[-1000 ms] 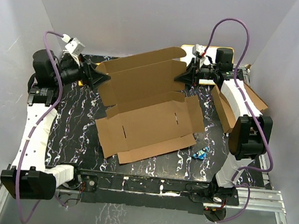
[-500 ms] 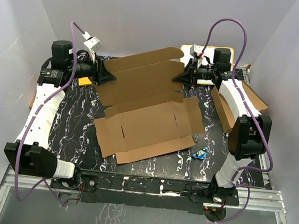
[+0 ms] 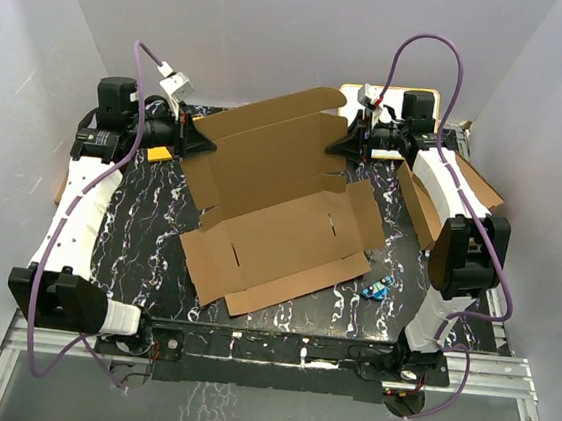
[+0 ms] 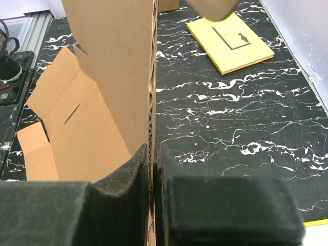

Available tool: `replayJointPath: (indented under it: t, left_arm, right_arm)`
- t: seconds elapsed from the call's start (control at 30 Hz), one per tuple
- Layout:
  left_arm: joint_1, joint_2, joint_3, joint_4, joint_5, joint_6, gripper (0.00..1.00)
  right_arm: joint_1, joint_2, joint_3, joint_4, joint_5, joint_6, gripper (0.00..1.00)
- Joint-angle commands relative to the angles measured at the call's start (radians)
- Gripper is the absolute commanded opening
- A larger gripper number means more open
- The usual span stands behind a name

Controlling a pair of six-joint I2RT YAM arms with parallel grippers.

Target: Fold the paper box

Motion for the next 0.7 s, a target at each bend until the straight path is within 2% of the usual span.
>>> replayJointPath:
  t: [0.0,0.1,0.17,0.27,0.33,0.37,0.57,0.6,0.67]
  left_arm:
    - [-0.001,-0.03,0.006,0.01,0.023,0.01,0.0]
    - [-0.001,-0.036,0.001,0.009,0.015,0.019,0.0]
    - [-0.001,-0.039,0.003,0.008,-0.008,0.016,0.08]
    - [0.0,-0.036,0.01,0.005,-0.014,0.019,0.11]
    - [-0.001,-0.033,0.011,0.003,-0.01,0.02,0.08]
    - [-0.001,-0.032,0.011,0.003,-0.01,0.023,0.0]
    - [-0.001,-0.038,0.002,0.013,0.005,0.033,0.0]
    - [-0.001,-0.044,-0.005,0.021,-0.002,0.033,0.0]
    - [-0.001,-0.057,-0.025,0.042,-0.027,0.029,0.0]
  right_arm:
    - [0.002,0.004,0.068,0.028,-0.042,-0.019,0.08]
    - [0.002,0.01,0.077,0.023,-0.036,-0.02,0.08]
    - [0.003,0.014,0.083,0.018,-0.035,-0.02,0.08]
    - [0.002,0.016,0.088,0.013,-0.035,-0.021,0.08]
    - [0.004,0.017,0.088,0.013,-0.033,-0.02,0.08]
    - [0.003,0.017,0.088,0.013,-0.032,-0.021,0.08]
    - [0.004,0.028,0.102,-0.002,-0.033,-0.02,0.09]
    - [0.003,0.031,0.107,-0.004,-0.027,-0.016,0.13]
    - [0.004,0.036,0.118,-0.016,-0.003,-0.006,0.31]
